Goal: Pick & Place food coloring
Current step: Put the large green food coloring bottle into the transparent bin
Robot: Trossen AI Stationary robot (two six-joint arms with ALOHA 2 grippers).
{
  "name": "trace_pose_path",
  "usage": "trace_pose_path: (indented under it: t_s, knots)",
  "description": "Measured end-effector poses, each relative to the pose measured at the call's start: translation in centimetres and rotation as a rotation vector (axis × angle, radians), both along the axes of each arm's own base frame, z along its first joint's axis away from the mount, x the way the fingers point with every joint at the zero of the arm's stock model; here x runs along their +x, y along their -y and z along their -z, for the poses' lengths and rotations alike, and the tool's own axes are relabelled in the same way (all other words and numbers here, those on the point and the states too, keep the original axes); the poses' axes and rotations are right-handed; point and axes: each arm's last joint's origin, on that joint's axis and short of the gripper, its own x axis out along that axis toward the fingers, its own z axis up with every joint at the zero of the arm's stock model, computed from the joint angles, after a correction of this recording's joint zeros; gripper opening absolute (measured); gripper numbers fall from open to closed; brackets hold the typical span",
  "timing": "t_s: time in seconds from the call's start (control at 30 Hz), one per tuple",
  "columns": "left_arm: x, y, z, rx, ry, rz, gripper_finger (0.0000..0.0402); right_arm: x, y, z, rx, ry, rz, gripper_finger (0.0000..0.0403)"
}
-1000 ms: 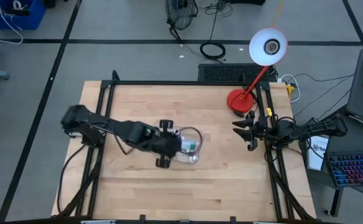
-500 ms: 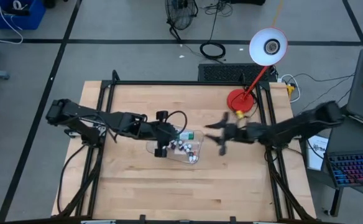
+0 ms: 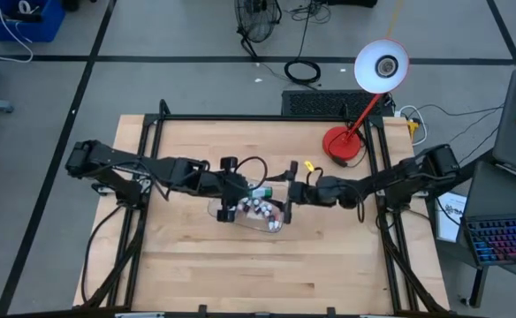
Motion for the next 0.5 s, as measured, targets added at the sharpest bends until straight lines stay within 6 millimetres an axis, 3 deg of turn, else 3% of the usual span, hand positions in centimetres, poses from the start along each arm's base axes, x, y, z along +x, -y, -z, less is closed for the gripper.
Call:
trace_pose_path:
  t_s: [0.33,0.5]
  knots:
    - [0.0,0.0,0.1,-0.003,-0.008,-0.008,0.0109,0.2,1.3,0.7,0.063,-0.067,-0.075,0.0126]
    - [0.1,0.0,0.0,0.018,0.01,-0.024,0.0109,0.2,1.7,0.7,0.053,-0.075,-0.082,0.0125]
